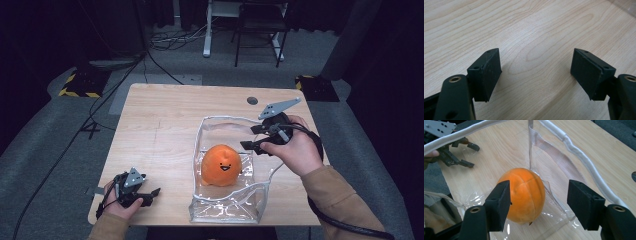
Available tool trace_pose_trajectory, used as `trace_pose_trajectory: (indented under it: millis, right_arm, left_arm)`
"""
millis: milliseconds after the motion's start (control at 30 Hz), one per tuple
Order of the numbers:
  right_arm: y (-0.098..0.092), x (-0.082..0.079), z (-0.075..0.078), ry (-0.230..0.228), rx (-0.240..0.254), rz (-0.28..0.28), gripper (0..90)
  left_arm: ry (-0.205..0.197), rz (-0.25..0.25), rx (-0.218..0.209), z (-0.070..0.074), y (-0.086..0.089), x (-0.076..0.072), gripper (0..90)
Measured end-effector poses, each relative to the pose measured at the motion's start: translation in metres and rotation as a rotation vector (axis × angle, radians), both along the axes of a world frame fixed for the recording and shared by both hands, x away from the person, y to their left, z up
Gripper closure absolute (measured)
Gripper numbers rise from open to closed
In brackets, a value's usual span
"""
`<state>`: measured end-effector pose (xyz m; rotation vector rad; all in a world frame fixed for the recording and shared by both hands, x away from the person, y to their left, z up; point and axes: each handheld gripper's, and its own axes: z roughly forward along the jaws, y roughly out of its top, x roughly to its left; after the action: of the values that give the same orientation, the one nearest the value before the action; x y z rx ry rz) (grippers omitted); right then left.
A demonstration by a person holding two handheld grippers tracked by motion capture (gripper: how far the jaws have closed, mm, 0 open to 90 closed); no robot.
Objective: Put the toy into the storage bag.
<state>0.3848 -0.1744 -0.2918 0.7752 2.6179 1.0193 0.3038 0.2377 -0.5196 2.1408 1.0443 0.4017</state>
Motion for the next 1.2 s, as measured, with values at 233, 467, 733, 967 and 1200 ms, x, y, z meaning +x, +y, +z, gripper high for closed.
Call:
trace_pose_trajectory:
  millis: [233,467,733,967,1200]
  right_arm:
    - [-0.016,-0.004,0.007,-0.017,0.008,-0.026,34.4]
    - [-0.031,-0.007,0.012,-0.025,0.024,-0.047,33.5]
    - [-0.048,-0.010,0.015,-0.038,0.030,-0.069,32.3]
    - [-0.068,-0.014,0.013,-0.038,0.042,-0.107,31.8]
    - [-0.087,-0.018,0.007,-0.039,0.058,-0.136,30.3]
  left_arm:
    - [0.001,-0.002,-0.002,0.000,0.000,0.000,24.8]
    - [0.001,-0.001,-0.002,0.000,0.000,0.000,24.8]
    - [0.001,-0.001,-0.002,0.000,0.000,0.000,24.7]
    - [0.000,-0.001,-0.002,0.000,0.000,0.000,24.7]
    - [0.000,-0.001,-0.001,0.000,0.000,0.000,24.7]
